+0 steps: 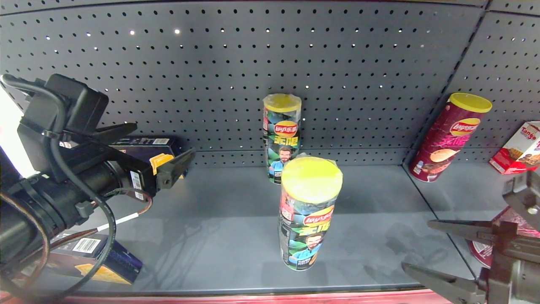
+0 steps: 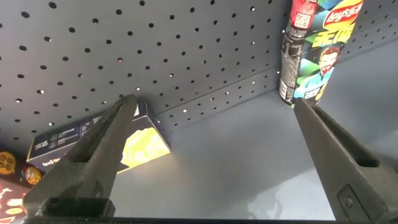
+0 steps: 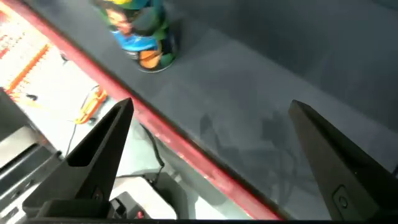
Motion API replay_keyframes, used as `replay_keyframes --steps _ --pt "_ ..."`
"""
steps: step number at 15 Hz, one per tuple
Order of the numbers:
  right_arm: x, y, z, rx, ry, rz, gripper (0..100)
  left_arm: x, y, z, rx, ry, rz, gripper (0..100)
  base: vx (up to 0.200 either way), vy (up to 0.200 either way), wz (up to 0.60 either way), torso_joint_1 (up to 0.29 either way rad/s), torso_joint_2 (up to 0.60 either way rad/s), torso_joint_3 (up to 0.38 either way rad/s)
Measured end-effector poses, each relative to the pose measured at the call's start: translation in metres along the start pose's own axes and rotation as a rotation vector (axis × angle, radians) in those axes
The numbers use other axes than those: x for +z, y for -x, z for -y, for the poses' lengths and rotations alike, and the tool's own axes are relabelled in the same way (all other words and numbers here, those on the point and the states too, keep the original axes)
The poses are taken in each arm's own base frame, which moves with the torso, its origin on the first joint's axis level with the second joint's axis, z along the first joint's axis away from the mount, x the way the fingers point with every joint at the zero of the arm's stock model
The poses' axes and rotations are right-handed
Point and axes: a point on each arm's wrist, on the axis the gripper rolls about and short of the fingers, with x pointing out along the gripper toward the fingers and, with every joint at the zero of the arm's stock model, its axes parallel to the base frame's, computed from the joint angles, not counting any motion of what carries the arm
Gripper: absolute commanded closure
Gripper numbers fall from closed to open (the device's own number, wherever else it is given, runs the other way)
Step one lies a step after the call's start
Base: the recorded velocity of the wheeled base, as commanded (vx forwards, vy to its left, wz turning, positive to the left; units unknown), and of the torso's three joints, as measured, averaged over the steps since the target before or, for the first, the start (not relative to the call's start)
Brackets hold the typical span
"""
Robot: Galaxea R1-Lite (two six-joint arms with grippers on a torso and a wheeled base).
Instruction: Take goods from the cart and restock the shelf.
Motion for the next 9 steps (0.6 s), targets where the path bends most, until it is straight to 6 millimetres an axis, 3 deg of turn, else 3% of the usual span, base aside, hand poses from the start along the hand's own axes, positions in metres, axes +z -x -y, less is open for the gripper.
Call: replay_keyframes --steps 9 --pt "0.033 -0.075 0.008 -0.077 -0.028 -0.067 0 -0.001 0.0 0.002 -0.006 -0.004 0.015 0 0.0 0.0 0.0 0.0 0.0 0.0"
